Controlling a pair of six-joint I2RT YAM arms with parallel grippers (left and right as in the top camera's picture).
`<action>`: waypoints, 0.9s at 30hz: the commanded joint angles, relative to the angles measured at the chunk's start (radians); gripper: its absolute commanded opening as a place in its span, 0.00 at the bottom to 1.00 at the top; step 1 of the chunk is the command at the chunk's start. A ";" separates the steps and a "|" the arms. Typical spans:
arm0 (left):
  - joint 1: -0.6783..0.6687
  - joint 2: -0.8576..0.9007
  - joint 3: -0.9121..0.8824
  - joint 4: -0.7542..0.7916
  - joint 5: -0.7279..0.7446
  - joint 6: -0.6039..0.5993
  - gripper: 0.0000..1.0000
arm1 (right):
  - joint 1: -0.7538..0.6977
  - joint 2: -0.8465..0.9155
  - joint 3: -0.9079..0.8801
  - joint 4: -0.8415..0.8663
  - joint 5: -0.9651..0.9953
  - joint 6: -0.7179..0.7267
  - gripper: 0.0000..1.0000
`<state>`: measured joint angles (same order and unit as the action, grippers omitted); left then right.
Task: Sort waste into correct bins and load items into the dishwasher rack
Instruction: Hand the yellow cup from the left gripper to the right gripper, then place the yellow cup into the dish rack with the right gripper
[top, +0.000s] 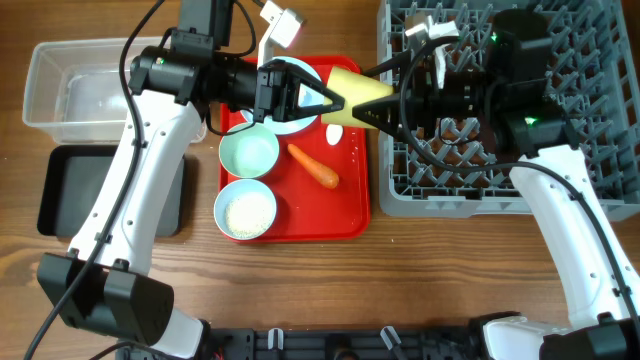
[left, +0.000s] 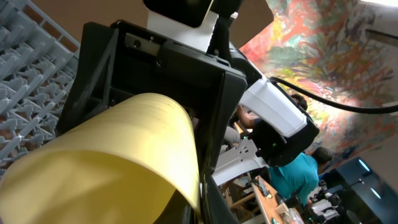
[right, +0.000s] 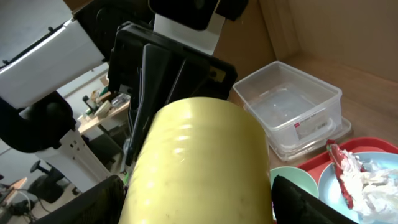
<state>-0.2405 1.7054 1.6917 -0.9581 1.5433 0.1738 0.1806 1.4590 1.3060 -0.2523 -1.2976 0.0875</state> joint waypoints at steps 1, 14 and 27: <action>-0.002 -0.019 0.017 -0.003 0.015 -0.002 0.04 | 0.002 0.015 0.014 0.005 -0.013 0.024 0.72; -0.002 -0.019 0.017 -0.003 0.015 -0.002 0.04 | 0.002 0.015 0.014 -0.090 -0.012 -0.035 0.67; -0.002 -0.019 0.017 -0.002 -0.068 -0.002 0.26 | -0.293 -0.002 0.014 -0.248 0.154 -0.024 0.63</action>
<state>-0.2405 1.7046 1.6917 -0.9600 1.5143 0.1673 -0.0608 1.4609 1.3087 -0.4351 -1.2736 0.0753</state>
